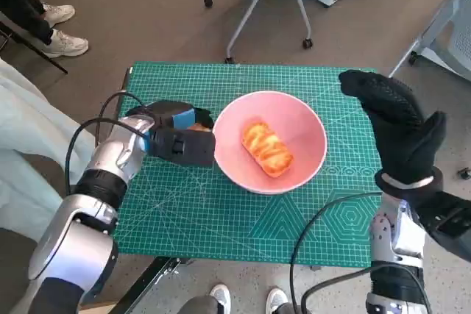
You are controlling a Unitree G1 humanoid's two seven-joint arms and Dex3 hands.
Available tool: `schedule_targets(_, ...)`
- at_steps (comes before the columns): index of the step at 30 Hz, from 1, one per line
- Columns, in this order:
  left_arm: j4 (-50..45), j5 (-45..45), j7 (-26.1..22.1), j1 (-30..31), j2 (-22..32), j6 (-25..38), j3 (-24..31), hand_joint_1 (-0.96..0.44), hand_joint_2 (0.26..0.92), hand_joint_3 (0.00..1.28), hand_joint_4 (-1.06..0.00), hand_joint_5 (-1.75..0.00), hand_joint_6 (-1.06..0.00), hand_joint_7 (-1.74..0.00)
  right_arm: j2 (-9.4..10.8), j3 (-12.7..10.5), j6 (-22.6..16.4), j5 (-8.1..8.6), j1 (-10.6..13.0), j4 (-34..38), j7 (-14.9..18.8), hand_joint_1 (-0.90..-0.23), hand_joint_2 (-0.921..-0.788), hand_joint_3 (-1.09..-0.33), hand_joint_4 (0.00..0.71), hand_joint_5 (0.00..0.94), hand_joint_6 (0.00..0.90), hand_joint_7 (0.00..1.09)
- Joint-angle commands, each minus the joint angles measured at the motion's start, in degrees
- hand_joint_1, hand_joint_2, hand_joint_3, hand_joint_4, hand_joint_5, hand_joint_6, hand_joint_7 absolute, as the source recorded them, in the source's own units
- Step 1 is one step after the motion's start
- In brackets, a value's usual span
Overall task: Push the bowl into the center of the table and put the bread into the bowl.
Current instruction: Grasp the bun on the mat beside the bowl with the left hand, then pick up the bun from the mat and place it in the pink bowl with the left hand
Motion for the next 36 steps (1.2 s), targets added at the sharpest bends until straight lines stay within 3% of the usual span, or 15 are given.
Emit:
schedule_targets(1,-2.9,-0.2,-1.0,-0.5,3.1,0.7,0.9,0.0,0.914,0.09,-0.63,-1.29,-0.66,-1.07,-0.8,-0.3,0.5,-0.13,1.5,0.3,0.0,-0.706,-0.921,-0.731,0.21,0.002,0.109,0.42)
schedule_targets(14,-24.4,-6.2,-3.3,4.0,9.0,7.0,10.7,0.0,0.92,0.08,-0.63,-1.37,-0.69,-0.96,-1.1,-0.6,0.3,-0.31,1.1,1.1,0.2,-0.705,-0.921,-0.731,0.21,0.001,0.117,0.4)
schedule_targets(23,-44.2,-7.9,-3.0,9.6,10.1,11.7,17.0,0.0,0.918,0.07,-0.7,-1.23,-0.64,-1.07,-1.5,-0.7,0.6,-0.14,0.8,1.0,0.2,-0.697,-0.921,-0.733,0.21,0.001,0.121,0.39)
schedule_targets(30,-57.2,-7.4,-2.4,13.3,8.2,13.0,18.7,0.0,0.913,0.04,-0.76,-1.11,-0.64,-1.12,-2.0,-0.9,0.7,0.11,0.5,1.2,0.3,-0.696,-0.921,-0.733,0.21,0.001,0.124,0.38)
schedule_targets(36,-62.5,-6.7,-2.7,13.8,6.6,10.8,17.1,0.0,0.91,0.03,-0.8,-1.05,-0.66,-1.14,-2.2,-0.7,1.1,-0.02,0.6,0.5,0.0,-0.693,-0.921,-0.735,0.213,0.002,0.13,0.38)
